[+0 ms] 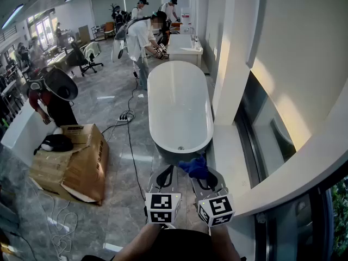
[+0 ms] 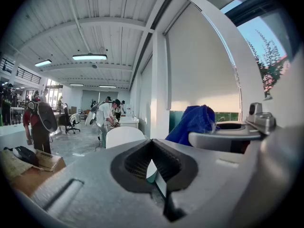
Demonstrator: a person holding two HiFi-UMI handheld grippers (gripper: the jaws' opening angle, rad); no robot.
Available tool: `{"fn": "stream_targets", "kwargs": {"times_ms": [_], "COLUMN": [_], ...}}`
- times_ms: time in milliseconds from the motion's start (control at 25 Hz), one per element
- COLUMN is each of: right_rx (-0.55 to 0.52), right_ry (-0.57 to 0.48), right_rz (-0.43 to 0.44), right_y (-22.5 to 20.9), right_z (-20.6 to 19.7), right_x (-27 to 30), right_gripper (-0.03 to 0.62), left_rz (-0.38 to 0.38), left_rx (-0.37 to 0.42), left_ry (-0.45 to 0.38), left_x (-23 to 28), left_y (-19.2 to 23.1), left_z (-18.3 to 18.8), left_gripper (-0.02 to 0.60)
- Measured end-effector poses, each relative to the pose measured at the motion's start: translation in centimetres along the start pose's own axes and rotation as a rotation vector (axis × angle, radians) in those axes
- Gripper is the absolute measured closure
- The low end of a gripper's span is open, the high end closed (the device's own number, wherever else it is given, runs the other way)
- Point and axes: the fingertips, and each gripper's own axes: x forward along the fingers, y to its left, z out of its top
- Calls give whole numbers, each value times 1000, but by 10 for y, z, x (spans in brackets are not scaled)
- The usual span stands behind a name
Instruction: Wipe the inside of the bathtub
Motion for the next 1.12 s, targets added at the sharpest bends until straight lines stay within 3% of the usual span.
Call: {"fn": "stream_targets", "kwargs": {"times_ms": [400,1120], "right_rx": [-37,-24], "right_ry": [12,7], "right_rz": [24,12], "right_y": [10,-7], "right_z": [1,0], "right_x": [9,25], "right_gripper": [462,462], "left_rz": [13,27], "left_rx": [-47,-30], "left_ry": [7,6], "left_x": [-2,9], "left_y": [10,21], "left_z": [3,5], "left_gripper": [577,577]}}
